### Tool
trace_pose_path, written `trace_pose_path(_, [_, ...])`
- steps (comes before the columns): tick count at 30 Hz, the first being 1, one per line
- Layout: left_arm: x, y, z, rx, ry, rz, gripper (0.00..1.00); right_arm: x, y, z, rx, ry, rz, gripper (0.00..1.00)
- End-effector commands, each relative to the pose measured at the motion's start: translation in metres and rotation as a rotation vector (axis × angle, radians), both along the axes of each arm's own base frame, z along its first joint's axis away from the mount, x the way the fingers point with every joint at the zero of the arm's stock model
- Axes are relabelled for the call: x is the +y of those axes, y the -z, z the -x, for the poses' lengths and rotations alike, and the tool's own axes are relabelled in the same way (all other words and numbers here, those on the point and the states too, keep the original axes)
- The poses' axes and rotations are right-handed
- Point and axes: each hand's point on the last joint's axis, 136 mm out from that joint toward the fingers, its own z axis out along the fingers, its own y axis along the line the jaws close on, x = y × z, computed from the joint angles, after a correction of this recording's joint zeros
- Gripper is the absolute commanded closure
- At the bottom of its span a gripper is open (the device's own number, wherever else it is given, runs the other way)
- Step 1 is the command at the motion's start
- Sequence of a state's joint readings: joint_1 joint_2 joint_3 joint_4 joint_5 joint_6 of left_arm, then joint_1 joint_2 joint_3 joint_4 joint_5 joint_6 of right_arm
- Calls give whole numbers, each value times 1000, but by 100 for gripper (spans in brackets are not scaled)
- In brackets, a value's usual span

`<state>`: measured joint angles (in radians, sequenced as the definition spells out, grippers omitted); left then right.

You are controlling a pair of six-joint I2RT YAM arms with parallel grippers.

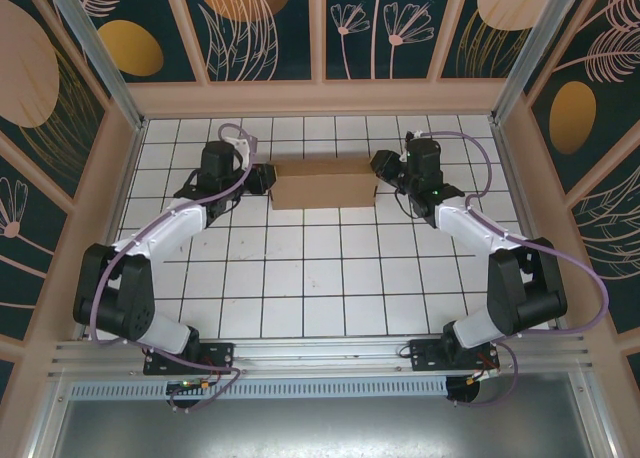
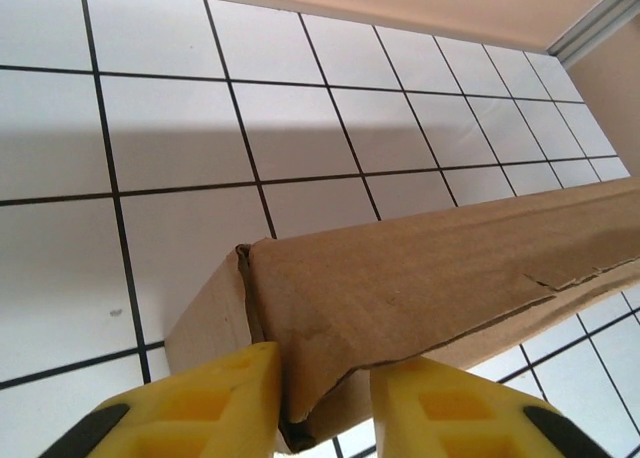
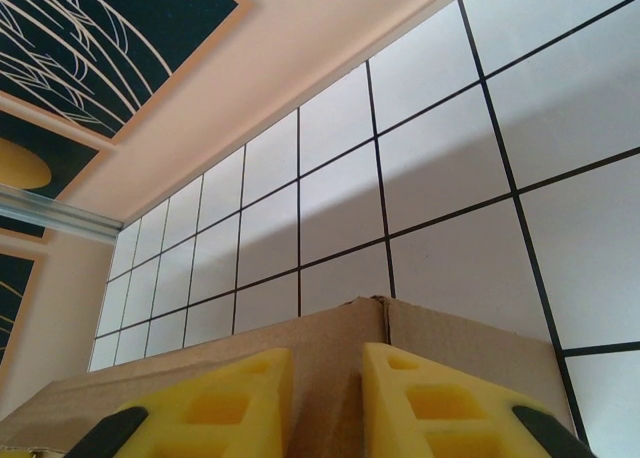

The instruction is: Fold the paper box

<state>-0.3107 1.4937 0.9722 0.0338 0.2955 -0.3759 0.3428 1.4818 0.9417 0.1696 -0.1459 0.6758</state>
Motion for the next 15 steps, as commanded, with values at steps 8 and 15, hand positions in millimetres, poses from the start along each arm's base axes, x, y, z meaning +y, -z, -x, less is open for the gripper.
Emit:
trace_pose_path(8, [4, 13, 35, 98, 16, 43, 68, -5, 17, 12, 59, 20, 57, 74])
trace_pose_path(15, [-2, 5, 31, 94, 35, 78, 58, -3, 14, 7, 57, 22, 51, 72])
